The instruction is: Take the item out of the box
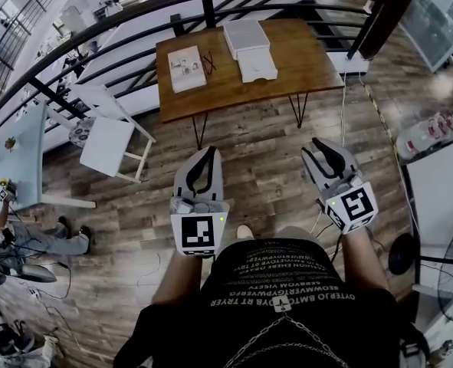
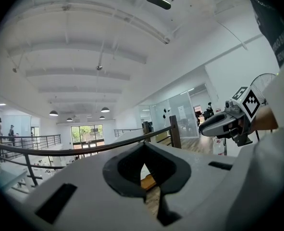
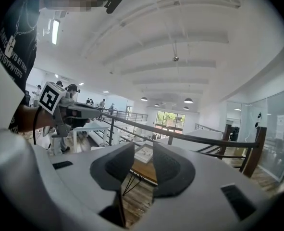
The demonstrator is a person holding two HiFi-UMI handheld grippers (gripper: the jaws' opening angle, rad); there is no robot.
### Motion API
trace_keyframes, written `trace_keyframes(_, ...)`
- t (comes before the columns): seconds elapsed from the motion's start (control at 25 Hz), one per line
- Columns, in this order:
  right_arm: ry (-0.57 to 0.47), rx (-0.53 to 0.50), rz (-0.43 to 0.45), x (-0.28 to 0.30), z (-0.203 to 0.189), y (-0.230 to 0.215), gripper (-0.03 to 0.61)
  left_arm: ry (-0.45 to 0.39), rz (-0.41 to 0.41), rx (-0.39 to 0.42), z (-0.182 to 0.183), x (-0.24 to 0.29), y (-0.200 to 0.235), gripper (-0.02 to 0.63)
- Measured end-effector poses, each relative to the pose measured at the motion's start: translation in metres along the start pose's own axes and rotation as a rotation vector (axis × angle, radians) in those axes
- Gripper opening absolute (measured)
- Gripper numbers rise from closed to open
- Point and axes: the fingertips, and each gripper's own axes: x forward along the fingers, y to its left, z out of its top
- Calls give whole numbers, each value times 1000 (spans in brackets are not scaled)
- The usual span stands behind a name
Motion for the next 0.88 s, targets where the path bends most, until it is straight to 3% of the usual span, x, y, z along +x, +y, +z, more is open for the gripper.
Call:
trace_keyframes(0.4,19,25,-15,4,-6,-7,110,-8,-54,3,0,15,-8,6)
trace_keyframes(0.88,8,55,37,37,-16,-32,111,36,-18,-1,-13,47,1,6)
